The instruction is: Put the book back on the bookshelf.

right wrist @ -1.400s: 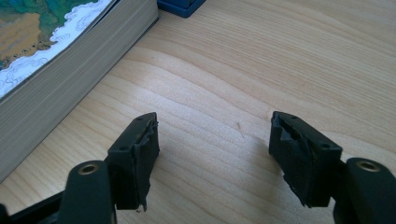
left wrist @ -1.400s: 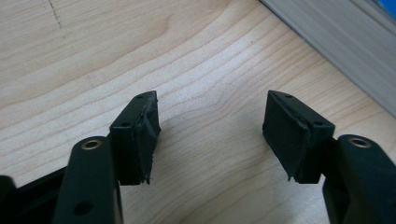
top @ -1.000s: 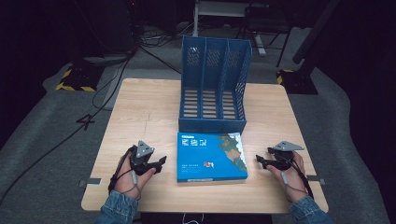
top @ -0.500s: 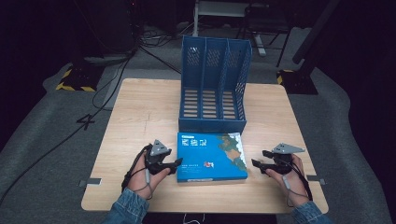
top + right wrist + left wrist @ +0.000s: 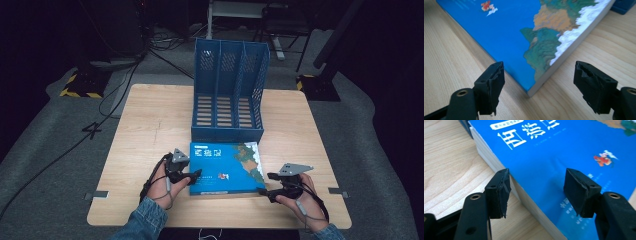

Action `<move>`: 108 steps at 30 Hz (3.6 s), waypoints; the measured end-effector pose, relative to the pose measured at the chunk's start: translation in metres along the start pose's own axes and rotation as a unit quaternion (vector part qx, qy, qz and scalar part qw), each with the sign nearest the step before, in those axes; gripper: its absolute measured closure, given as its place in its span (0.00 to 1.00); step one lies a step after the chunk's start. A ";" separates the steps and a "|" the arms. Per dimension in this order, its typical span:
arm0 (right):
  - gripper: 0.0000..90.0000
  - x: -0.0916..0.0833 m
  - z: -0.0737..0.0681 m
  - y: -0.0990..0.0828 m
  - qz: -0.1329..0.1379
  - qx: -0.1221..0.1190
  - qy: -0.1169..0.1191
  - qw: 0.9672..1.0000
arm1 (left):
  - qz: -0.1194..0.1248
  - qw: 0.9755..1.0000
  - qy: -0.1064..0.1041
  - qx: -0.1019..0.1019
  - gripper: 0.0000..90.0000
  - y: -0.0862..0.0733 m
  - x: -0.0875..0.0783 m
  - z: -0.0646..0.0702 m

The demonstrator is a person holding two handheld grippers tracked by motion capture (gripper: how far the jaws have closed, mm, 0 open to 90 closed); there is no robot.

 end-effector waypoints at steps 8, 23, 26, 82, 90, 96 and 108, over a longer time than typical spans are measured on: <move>0.28 0.012 -0.007 -0.002 -0.006 -0.022 -0.003 1.000 | 0.012 0.999 -0.018 -0.045 0.38 -0.002 0.006 -0.002; 0.25 0.016 -0.009 -0.003 -0.015 -0.027 -0.015 0.999 | 0.023 0.999 0.005 -0.021 0.53 0.001 0.000 -0.002; 0.25 0.016 -0.009 -0.003 -0.017 -0.027 -0.016 0.999 | 0.025 1.000 0.006 -0.010 0.55 0.002 0.000 -0.002; 0.26 -0.011 -0.016 -0.001 0.047 -0.038 -0.028 0.998 | 0.062 0.995 -0.083 0.007 0.95 0.040 -0.013 0.018; 0.24 -0.007 -0.031 0.005 0.053 -0.067 -0.023 0.996 | 0.067 0.994 -0.087 0.020 0.95 0.053 -0.021 0.022; 0.21 -0.004 -0.042 0.017 0.068 -0.095 -0.020 0.993 | 0.063 0.994 -0.086 0.036 0.95 0.068 -0.027 0.026; 0.19 0.011 -0.059 0.029 0.075 -0.128 -0.018 0.989 | 0.053 0.994 -0.081 0.055 0.95 0.090 -0.033 0.032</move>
Point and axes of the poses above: each handheld gripper's, and its own axes: x roughly forward along the jaws, y roughly out of its top, z roughly to its right, the point moved 4 cm from there along x, roughly forward along the jaws, and after that the axes turned 11 degrees about x, right-handed, at the moved point
